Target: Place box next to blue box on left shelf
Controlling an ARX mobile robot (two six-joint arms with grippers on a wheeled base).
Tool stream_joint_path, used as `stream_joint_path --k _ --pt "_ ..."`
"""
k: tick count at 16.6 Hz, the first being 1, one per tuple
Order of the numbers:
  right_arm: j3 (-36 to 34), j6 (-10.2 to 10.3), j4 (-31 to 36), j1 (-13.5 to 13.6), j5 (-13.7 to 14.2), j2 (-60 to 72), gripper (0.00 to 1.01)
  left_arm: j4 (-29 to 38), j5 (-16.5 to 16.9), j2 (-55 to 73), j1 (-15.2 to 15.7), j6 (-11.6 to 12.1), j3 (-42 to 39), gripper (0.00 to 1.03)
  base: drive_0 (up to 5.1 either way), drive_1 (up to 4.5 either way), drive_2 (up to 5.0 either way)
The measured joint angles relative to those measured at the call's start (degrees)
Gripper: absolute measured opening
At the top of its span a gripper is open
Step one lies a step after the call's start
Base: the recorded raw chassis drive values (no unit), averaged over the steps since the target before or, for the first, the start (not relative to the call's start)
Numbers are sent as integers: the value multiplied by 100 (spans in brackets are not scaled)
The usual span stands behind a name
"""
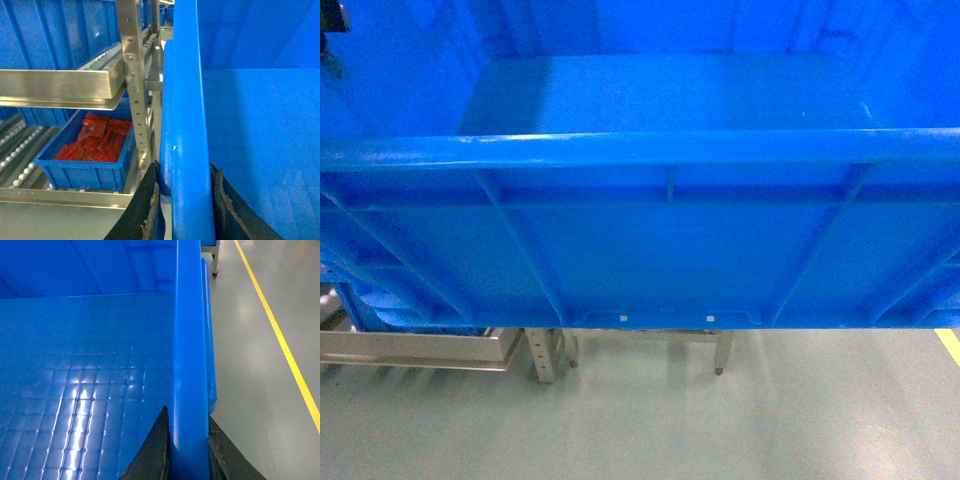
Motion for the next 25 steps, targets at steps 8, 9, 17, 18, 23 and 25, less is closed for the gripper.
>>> stream_joint_path --k 8,9,17,18,23,25 --pt "0 -2 17 0 -4 -2 9 0 -2 0 7 -4 0 18 -472 143 358" --pt "0 0 15 0 -4 -2 9 0 -2 0 7 -4 0 18 -472 143 358" --pt "0 0 7 0 0 -4 9 0 0 0 4 -2 0 18 -472 140 359" --pt "0 0 13 2 -4 -4 9 7 0 0 4 -2 0 18 -474 121 367" --pt "0 0 15 2 -17 -2 9 4 -2 0 11 -2 0 18 -480 200 298" --pt "0 0 11 2 -7 -2 9 -2 0 0 11 -4 0 18 -495 244 244"
